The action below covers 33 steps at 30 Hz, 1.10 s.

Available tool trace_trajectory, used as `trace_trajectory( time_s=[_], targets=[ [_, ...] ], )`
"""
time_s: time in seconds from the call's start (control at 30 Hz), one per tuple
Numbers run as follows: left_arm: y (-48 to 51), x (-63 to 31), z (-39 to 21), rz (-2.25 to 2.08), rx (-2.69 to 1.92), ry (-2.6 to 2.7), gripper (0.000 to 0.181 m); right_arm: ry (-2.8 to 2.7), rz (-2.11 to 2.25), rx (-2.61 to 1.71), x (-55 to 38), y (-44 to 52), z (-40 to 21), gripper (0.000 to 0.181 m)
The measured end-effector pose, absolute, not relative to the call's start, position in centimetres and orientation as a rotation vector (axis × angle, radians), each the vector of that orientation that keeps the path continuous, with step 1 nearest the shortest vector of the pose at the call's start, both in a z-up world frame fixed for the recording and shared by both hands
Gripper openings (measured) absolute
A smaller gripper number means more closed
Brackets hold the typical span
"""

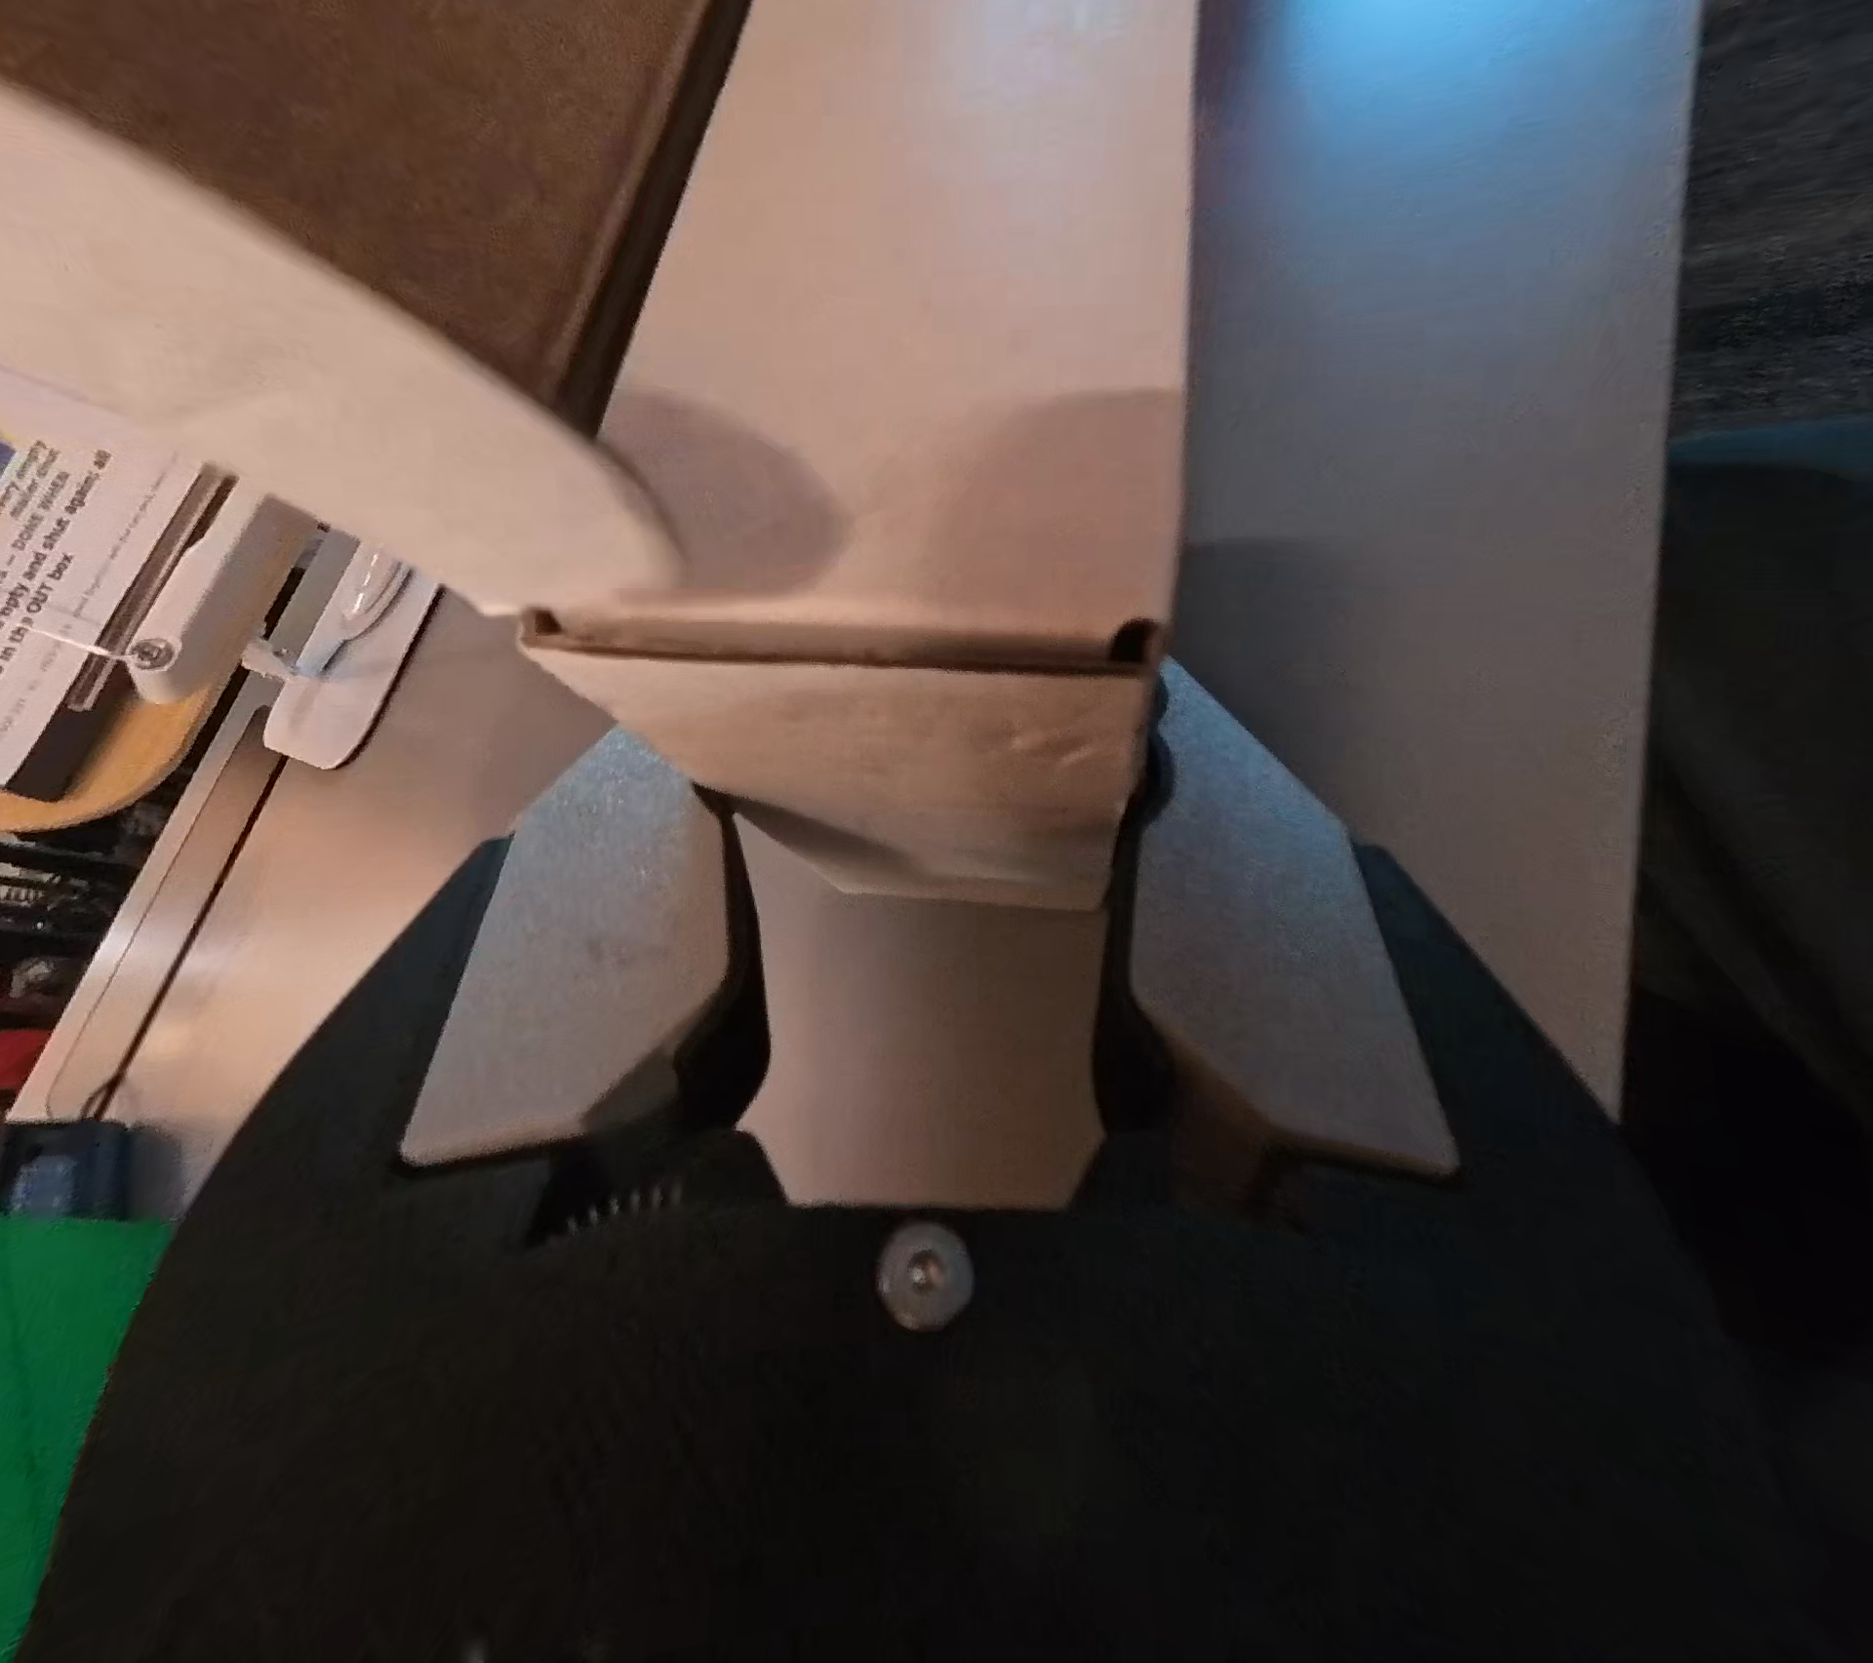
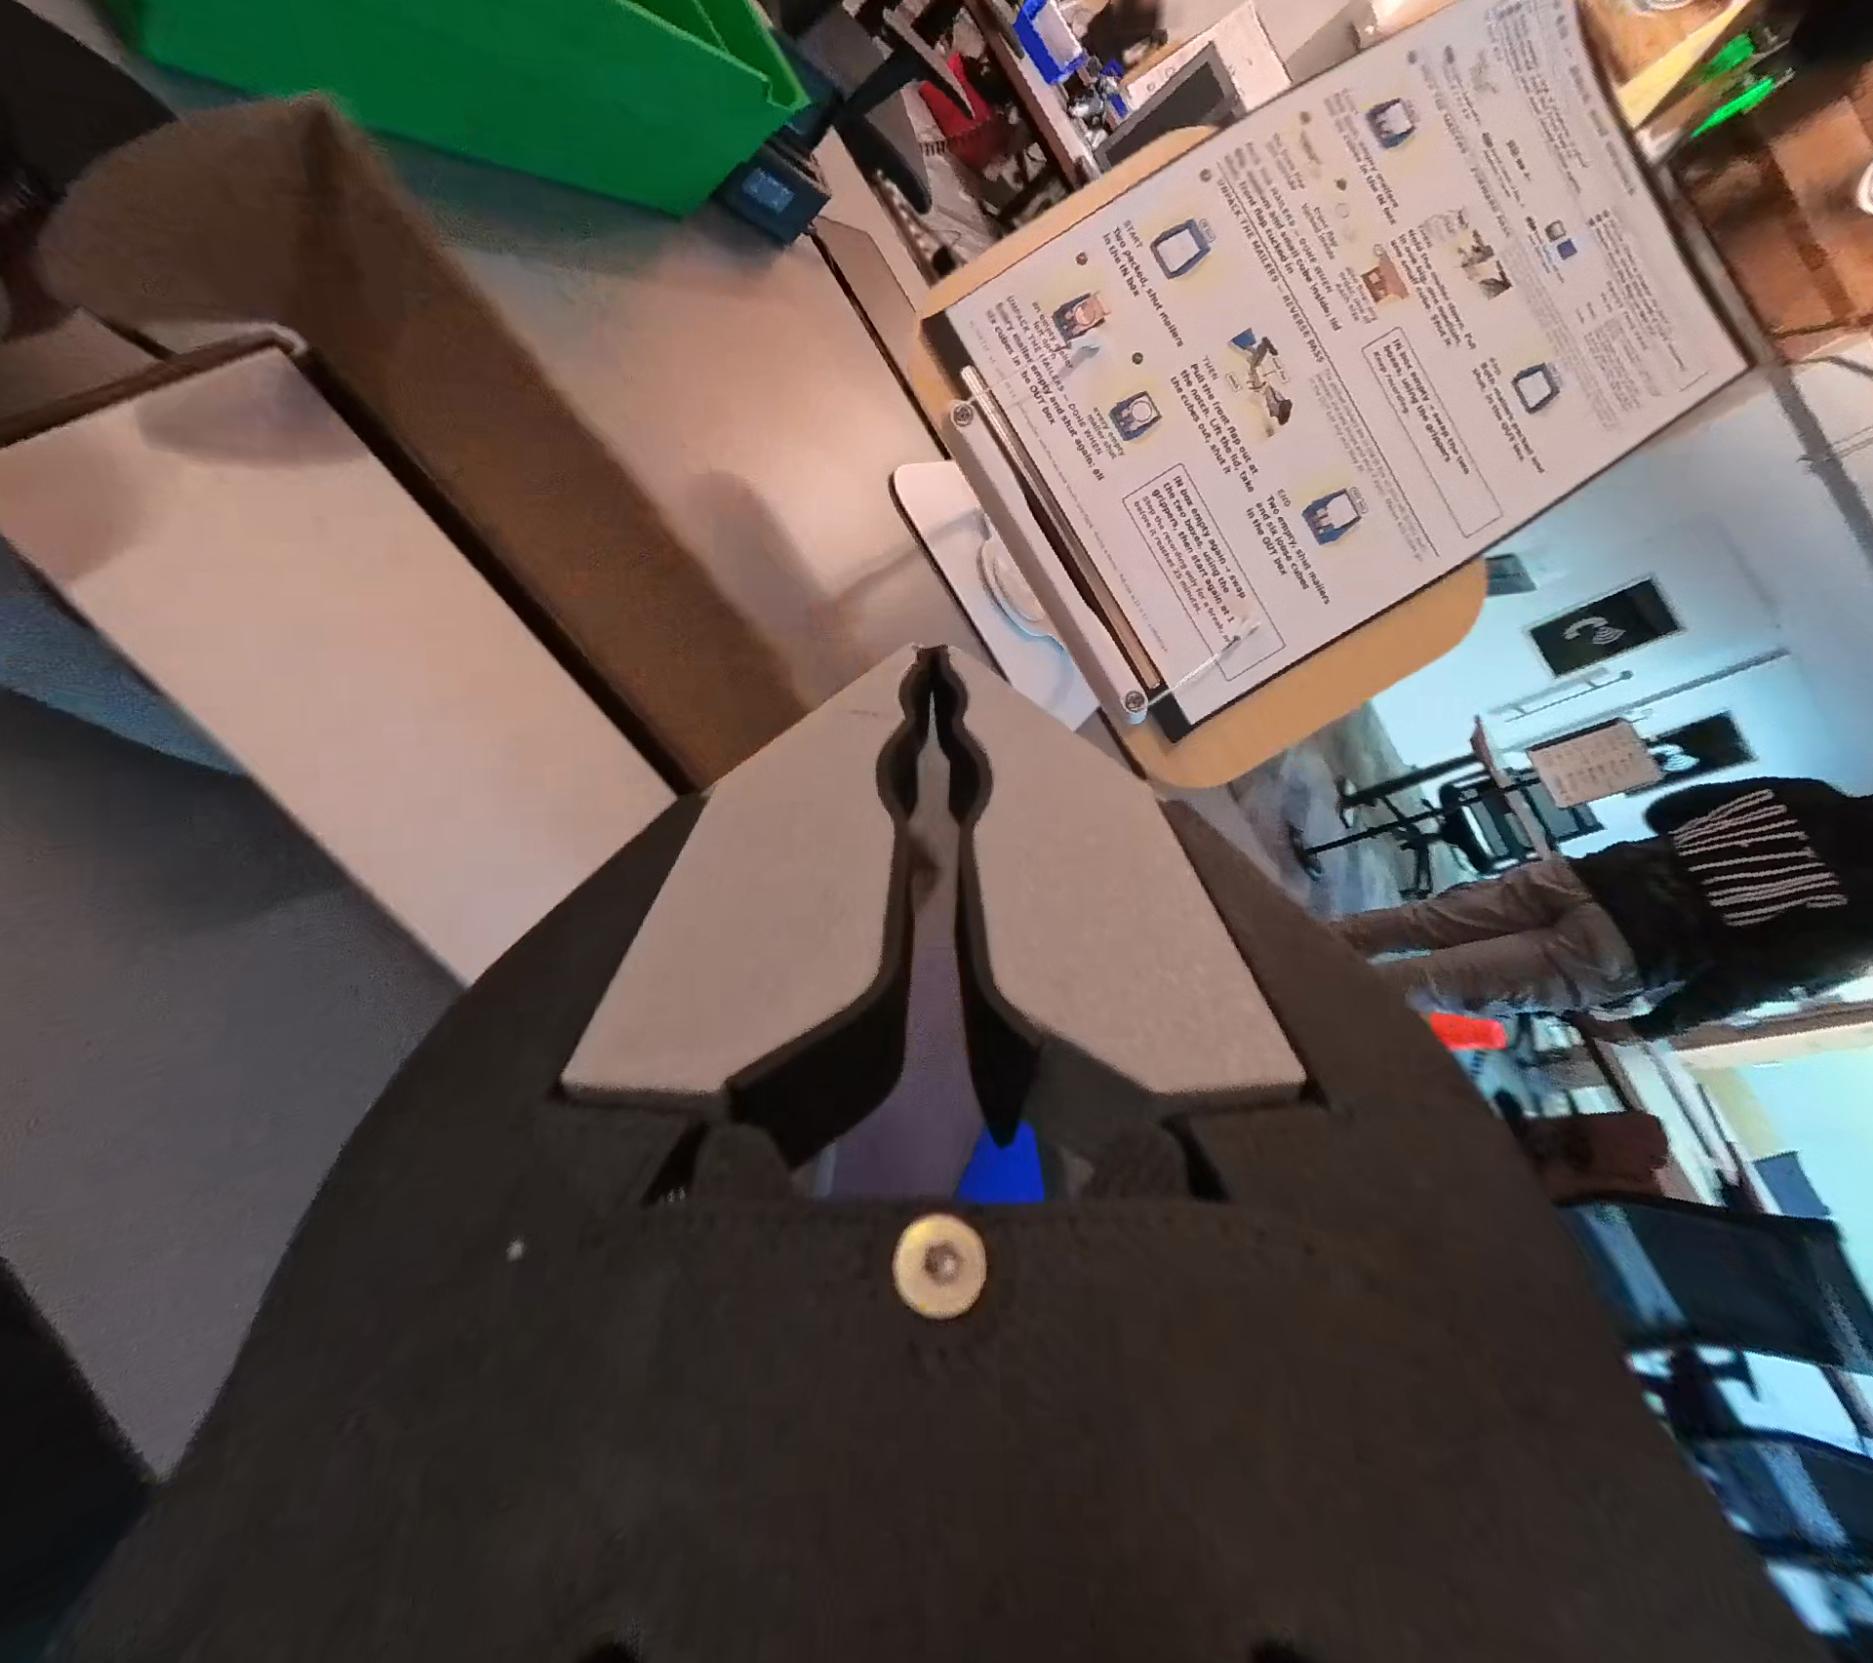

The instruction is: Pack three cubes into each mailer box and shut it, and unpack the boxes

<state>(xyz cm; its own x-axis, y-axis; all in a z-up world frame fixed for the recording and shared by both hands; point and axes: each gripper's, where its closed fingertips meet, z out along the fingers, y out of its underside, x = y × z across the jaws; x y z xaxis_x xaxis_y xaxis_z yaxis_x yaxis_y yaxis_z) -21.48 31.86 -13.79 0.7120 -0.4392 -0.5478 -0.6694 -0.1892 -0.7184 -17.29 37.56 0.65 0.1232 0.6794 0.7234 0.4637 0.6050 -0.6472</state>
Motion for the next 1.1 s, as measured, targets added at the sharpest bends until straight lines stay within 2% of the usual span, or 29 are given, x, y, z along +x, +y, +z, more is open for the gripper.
trace_trajectory(
  time_s=[0.2, 0.33, 0.4, 0.6, 0.83, 0.93, 1.1],
  targets=[
    [32.4, -23.6, -14.0, 0.253, -1.919, 0.746, 0.078, -1.61, 0.447, -0.979, -16.8, 35.1, 0.7, 0.0],
    [32.5, -24.3, -14.2, 0.205, -1.965, 0.693, 0.078, -1.814, 0.584, -0.92, -17.3, 31.9, -2.2, 0.024],
    [32.5, -24.3, -14.1, 0.208, -1.96, 0.699, 0.078, -1.866, 0.572, -0.922, -17.8, 31.4, -3.5, 0.042],
    [32.4, -24.2, -14.1, 0.23, -1.946, 0.71, 0.078, -1.925, 0.489, -0.946, -19.5, 31.0, -6.3, 0.065],
    [32.4, -24.2, -13.9, 0.2, -1.949, 0.7, 0.079, -1.89, 0.376, -0.959, -20.8, 32.4, -7.9, 0.068],
    [32.0, -23.7, -13.7, 0.178, -1.923, 0.724, 0.078, -1.892, 0.37, -0.936, -20.6, 32.5, -7.7, 0.059],
    [31.2, -22.8, -12.8, 0.107, -1.903, 0.755, 0.076, -1.915, 0.393, -0.928, -20.1, 32.3, -7.7, 0.059]
  ],
)
